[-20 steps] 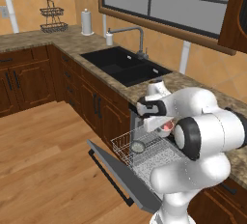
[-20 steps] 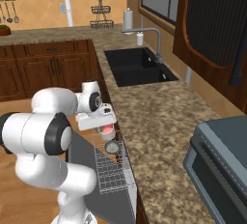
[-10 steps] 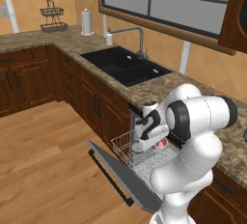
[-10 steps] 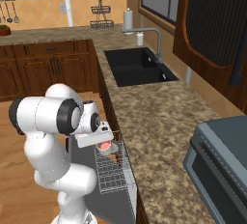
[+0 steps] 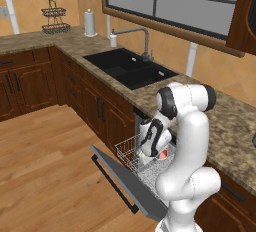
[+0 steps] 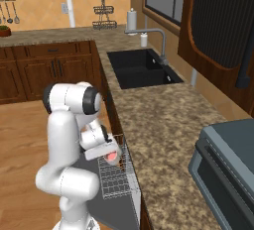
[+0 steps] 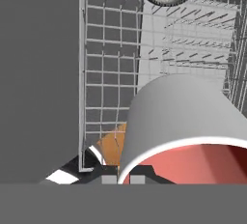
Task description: Pick up the cup and bowl from the counter, place them in the dishwasher, and close the dishwasher door.
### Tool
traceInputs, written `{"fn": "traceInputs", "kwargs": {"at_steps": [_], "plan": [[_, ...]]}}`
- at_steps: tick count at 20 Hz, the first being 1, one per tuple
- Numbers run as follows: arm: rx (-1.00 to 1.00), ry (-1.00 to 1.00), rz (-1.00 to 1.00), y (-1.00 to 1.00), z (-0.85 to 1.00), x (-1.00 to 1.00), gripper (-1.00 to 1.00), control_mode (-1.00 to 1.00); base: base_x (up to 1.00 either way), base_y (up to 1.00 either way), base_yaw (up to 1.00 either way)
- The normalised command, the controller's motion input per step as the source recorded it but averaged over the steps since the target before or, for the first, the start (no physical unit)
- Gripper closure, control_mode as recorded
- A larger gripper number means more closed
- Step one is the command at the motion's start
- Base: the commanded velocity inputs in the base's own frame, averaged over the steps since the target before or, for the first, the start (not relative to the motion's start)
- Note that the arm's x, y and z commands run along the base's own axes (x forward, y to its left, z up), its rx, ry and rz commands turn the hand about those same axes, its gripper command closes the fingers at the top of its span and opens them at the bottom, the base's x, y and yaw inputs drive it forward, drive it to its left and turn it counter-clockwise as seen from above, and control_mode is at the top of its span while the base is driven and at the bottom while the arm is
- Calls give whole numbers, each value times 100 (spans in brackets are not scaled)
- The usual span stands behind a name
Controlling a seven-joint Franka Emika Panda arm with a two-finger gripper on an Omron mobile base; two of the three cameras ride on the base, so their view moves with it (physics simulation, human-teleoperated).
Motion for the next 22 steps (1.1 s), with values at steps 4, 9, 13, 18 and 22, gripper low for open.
{"fn": "traceInputs", "kwargs": {"at_steps": [4, 9, 13, 18, 22], "plan": [[-12, 0, -3, -9, -64, 50, 100, -100, 0, 0, 0], [-6, 0, -3, -26, -53, 38, 100, -100, 0, 0, 0], [0, 0, -2, -26, -51, 46, 100, -100, 0, 0, 0], [0, 0, 0, -11, -56, 38, 100, -100, 0, 0, 0], [0, 0, 0, -2, -67, 36, 100, -100, 0, 0, 0]]}}
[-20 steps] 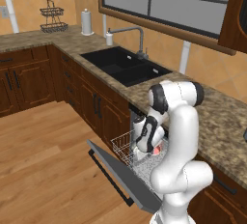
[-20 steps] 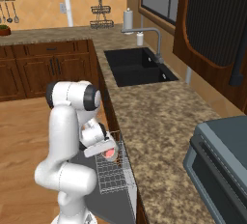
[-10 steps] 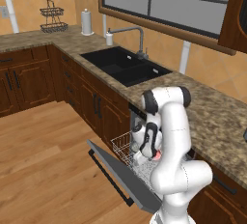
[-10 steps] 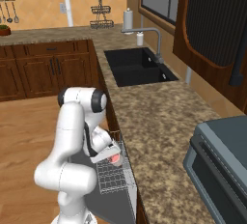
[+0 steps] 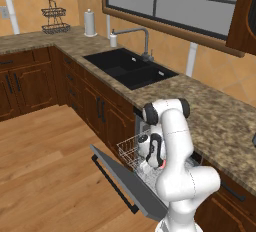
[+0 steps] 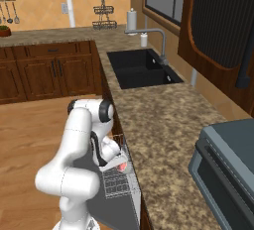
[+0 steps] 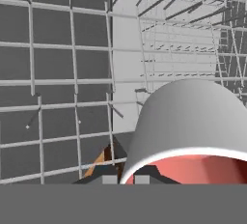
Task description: Pick up the cup and bowl from the counter, place them in the dishwasher, and close the dishwasher door.
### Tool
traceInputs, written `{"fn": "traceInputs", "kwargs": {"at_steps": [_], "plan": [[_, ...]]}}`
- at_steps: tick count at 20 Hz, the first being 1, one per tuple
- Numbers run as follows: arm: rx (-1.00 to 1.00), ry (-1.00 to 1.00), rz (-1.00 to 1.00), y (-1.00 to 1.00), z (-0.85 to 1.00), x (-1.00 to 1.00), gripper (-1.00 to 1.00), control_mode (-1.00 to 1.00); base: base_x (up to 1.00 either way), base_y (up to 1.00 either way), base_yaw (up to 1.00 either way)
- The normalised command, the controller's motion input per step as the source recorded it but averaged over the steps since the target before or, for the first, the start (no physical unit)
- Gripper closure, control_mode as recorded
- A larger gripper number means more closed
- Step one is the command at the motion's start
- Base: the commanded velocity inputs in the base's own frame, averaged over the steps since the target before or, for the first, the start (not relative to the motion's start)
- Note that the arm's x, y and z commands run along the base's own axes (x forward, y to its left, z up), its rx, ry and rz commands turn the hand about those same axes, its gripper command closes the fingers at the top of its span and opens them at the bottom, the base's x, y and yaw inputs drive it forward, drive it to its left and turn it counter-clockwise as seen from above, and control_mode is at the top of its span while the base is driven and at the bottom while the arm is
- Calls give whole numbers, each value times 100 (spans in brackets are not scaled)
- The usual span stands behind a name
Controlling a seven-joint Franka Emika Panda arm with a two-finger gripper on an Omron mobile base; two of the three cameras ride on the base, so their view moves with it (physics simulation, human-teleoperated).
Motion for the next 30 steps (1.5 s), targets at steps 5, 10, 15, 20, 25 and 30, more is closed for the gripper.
{"fn": "traceInputs", "kwargs": {"at_steps": [5, 10, 15, 20, 25, 30], "plan": [[0, 0, 0, 0, -56, 30, 100, -100, 0, 0, 0], [0, 0, 0, 16, -20, -16, -100, -100, 0, 0, 0], [0, -12, 0, 23, 21, -67, -100, -100, 0, 0, 0], [0, -21, 0, 19, 83, -69, -100, -100, 0, 0, 0], [0, -19, 0, 51, 99, -85, -100, -100, 0, 0, 0], [0, -16, 0, 70, 100, -84, -100, -100, 0, 0, 0]]}}
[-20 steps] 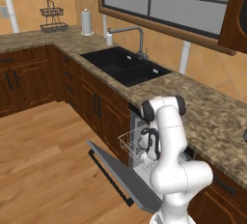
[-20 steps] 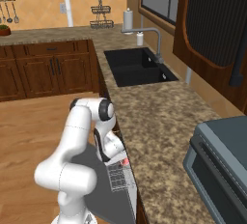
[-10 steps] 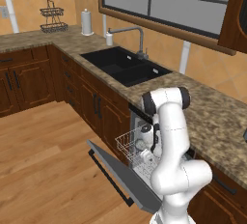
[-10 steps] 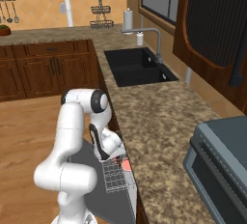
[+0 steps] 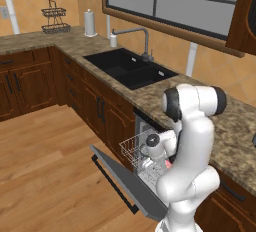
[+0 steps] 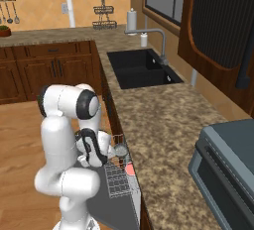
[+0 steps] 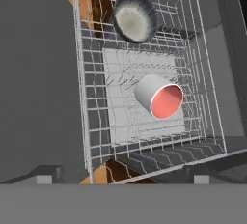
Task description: Pick up the cup and bowl from the counter, place them in the dishwasher, and close the dishwasher door.
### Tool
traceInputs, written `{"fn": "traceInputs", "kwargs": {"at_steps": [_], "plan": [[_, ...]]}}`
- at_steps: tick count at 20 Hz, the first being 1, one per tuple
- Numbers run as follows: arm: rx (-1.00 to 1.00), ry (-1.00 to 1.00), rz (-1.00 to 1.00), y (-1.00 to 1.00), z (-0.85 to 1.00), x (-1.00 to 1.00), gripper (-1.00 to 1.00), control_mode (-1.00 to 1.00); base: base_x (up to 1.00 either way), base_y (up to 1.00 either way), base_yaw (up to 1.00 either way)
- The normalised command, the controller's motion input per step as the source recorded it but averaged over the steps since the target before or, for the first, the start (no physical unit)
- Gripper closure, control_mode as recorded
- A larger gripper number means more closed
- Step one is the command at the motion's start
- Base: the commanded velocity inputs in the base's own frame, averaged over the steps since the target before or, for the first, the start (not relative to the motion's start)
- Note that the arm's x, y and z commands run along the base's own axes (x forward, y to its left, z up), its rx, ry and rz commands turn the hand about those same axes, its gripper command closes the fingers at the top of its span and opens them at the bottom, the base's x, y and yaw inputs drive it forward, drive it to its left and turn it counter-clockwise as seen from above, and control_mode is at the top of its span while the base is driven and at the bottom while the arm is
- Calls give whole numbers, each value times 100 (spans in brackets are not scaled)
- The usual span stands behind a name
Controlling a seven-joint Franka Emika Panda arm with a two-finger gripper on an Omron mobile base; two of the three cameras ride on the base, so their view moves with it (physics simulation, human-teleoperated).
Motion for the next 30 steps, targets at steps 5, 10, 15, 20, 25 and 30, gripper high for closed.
{"fn": "traceInputs", "kwargs": {"at_steps": [5, 10, 15, 20, 25, 30], "plan": [[0, -7, 0, 59, 100, -50, -100, -100, 0, 0, 0], [6, -1, 0, 41, 100, 5, -100, -100, 0, 0, 0], [3, 0, -1, 53, 100, 9, -100, -100, 0, 0, 0], [0, 6, -6, 83, 94, -15, -100, -100, 0, 0, 0], [-10, 3, -12, 99, 62, -36, -100, -100, 0, 0, 0], [-21, 10, -25, 100, 27, -46, -100, -100, 0, 0, 0]]}}
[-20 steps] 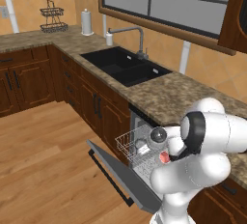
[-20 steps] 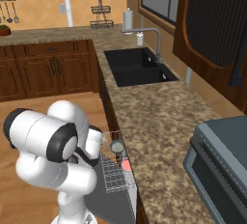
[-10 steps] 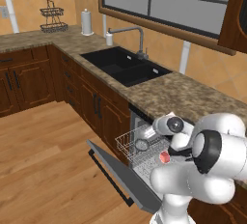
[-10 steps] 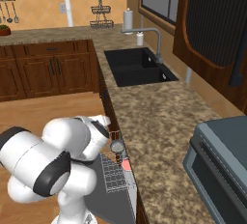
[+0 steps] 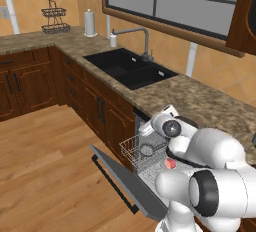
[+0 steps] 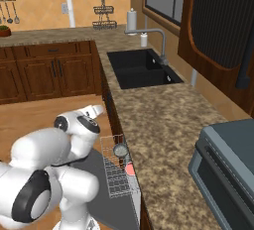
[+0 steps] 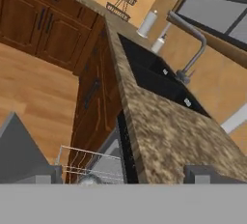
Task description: Pick up the cup and bowl from the counter, place them in the dishwasher, and close the dishwasher door.
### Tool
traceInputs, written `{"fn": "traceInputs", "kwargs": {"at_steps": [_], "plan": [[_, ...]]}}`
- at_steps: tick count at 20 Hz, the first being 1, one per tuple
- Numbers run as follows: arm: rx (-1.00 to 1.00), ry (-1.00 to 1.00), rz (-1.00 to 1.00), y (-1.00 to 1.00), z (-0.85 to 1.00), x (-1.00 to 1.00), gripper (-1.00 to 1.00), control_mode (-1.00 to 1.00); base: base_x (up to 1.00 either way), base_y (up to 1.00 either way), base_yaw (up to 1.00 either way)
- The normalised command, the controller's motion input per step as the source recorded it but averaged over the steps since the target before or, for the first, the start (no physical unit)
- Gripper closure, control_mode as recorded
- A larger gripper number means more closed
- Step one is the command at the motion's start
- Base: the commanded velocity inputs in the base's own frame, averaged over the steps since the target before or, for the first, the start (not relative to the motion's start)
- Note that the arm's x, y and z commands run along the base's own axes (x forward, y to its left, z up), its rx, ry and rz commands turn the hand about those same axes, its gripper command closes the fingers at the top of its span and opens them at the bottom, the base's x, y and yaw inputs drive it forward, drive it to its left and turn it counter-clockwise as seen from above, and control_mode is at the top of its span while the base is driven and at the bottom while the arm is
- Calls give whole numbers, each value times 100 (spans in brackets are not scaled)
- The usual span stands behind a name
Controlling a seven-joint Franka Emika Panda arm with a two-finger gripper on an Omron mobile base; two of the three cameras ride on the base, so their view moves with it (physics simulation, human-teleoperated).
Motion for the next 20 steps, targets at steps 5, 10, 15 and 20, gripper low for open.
{"fn": "traceInputs", "kwargs": {"at_steps": [5, 10, 15, 20], "plan": [[-13, 24, -29, 93, 43, -55, -100, -100, 0, 0, 0], [-12, 32, -31, 97, 21, -64, -100, -100, 0, 0, 0], [-9, 40, -33, 88, 12, -55, -100, -100, 0, 0, 0], [-11, 46, -33, 80, -8, -38, -100, -100, 0, 0, 0]]}}
